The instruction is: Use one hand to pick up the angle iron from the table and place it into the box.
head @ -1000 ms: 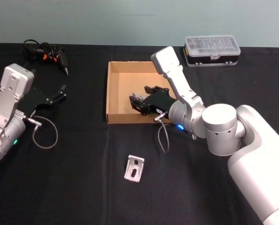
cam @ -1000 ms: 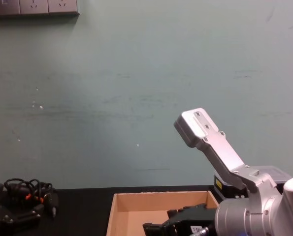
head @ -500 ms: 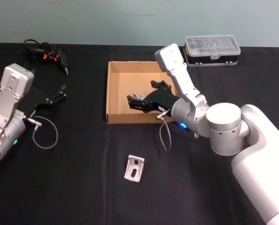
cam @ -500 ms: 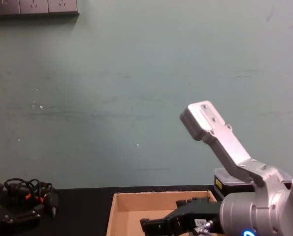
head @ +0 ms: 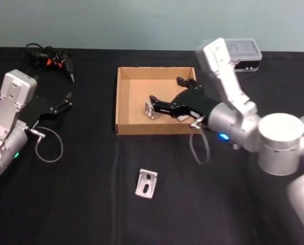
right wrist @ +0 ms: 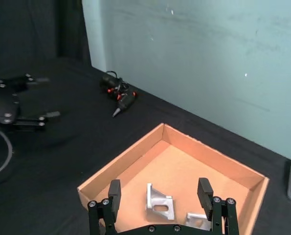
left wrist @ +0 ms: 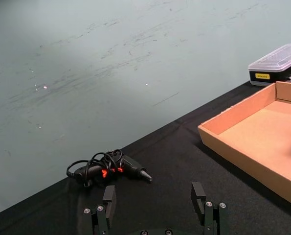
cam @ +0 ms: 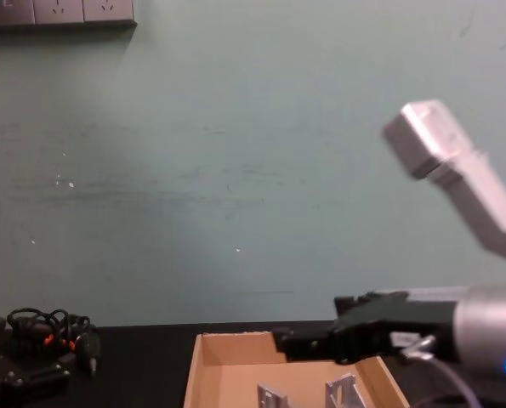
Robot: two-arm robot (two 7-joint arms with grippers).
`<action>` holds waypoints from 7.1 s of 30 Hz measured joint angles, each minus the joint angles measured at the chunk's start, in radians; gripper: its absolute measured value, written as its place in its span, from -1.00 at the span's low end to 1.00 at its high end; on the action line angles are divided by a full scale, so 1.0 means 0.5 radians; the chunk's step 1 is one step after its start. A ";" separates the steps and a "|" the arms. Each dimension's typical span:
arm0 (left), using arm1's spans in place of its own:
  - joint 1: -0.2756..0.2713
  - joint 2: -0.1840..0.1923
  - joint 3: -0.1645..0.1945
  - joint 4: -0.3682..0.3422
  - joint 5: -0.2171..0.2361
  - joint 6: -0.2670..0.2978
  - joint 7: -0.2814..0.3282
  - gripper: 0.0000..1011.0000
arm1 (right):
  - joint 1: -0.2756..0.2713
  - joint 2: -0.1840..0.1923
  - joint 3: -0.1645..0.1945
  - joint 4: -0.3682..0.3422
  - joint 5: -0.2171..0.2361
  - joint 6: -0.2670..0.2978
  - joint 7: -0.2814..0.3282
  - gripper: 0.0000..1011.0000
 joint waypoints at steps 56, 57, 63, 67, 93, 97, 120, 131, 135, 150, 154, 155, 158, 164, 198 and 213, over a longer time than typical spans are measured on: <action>0.000 0.000 0.000 0.000 0.000 0.000 0.000 1.00 | -0.064 0.589 -0.413 -0.472 0.265 0.483 0.442 0.98; 0.000 0.000 0.000 0.000 0.000 0.000 0.000 1.00 | -0.057 0.586 -0.419 -0.462 0.266 0.487 0.439 0.98; 0.000 0.000 0.000 0.000 0.000 0.000 0.000 1.00 | -0.001 0.570 -0.474 -0.402 0.271 0.520 0.430 0.98; 0.000 0.000 0.000 0.000 0.000 0.000 0.000 1.00 | 0.037 0.569 -0.522 -0.371 0.267 0.535 0.426 0.98; 0.000 0.000 0.000 0.000 0.000 0.000 0.000 1.00 | 0.083 0.532 -0.614 -0.289 0.244 0.521 0.388 0.98; 0.000 0.000 0.000 0.000 0.000 0.000 0.000 1.00 | 0.084 0.527 -0.623 -0.278 0.243 0.513 0.390 0.94; 0.000 0.000 0.000 0.000 0.000 0.000 0.000 1.00 | 0.067 0.512 -0.627 -0.262 0.243 0.455 0.385 -0.39; 0.000 0.000 0.000 0.000 0.000 0.000 0.000 1.00 | 0.070 0.507 -0.639 -0.253 0.236 0.439 0.387 -0.84; 0.000 0.000 0.000 0.000 0.000 0.000 0.000 1.00 | 0.061 0.511 -0.633 -0.267 0.237 0.437 0.387 -0.84; 0.000 0.000 0.000 0.000 0.000 0.000 0.000 1.00 | -0.047 0.599 -0.400 -0.582 0.348 0.378 0.265 -0.84; 0.000 0.000 0.000 0.000 0.000 0.000 0.000 1.00 | -0.100 0.638 -0.273 -0.686 0.415 0.349 0.206 -0.84; 0.000 0.000 0.000 0.000 0.000 0.000 0.000 1.00 | -0.121 0.654 -0.225 -0.720 0.442 0.336 0.181 -0.84; 0.000 0.000 0.000 0.000 0.000 0.000 0.000 1.00 | -0.157 0.688 -0.135 -0.771 0.489 0.313 0.142 -0.84; 0.000 0.000 0.000 0.000 0.000 0.000 0.000 1.00 | -0.210 0.744 -0.030 -0.806 0.556 0.278 0.090 -0.84; 0.000 0.000 0.000 0.000 0.000 0.000 0.000 1.00 | 0.048 0.496 -0.053 -0.281 0.477 0.155 -0.081 -0.84; 0.000 0.000 0.000 0.000 0.000 0.000 0.000 1.00 | 0.433 0.144 -0.201 0.353 0.297 0.099 -0.083 -0.84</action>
